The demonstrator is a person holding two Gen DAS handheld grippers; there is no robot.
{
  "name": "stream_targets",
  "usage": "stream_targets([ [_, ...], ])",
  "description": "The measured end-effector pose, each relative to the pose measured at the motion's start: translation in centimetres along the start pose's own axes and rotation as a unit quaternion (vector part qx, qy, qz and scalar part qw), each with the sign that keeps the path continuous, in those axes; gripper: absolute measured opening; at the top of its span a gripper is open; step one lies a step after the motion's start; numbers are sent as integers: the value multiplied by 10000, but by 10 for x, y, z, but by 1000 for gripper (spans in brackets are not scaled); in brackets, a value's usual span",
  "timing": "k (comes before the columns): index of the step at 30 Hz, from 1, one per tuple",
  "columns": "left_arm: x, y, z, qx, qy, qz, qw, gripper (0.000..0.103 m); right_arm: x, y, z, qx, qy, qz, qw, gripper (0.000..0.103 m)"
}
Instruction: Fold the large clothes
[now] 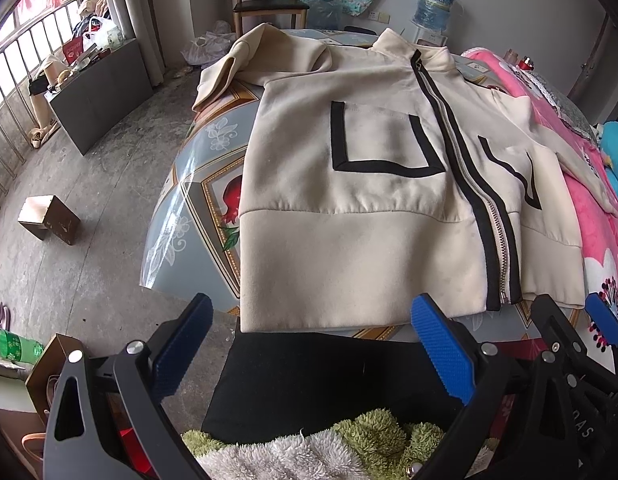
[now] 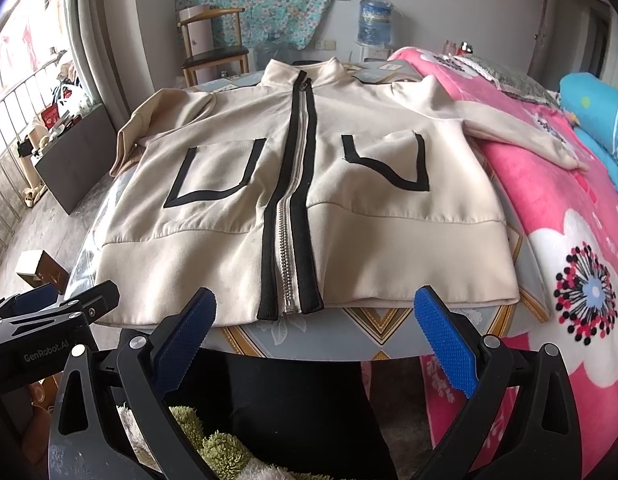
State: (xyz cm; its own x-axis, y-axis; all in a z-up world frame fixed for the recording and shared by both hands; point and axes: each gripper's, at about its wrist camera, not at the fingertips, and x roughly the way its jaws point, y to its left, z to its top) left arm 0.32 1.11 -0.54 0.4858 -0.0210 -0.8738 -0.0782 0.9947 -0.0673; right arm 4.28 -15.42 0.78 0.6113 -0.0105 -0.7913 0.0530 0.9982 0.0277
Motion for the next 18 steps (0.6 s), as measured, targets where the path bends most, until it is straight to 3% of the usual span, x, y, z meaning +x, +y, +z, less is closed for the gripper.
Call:
stream_targets([
  [18, -1, 3, 5, -25, 10, -12, 10000, 98, 1, 1, 1, -5, 5, -3, 10000, 96],
])
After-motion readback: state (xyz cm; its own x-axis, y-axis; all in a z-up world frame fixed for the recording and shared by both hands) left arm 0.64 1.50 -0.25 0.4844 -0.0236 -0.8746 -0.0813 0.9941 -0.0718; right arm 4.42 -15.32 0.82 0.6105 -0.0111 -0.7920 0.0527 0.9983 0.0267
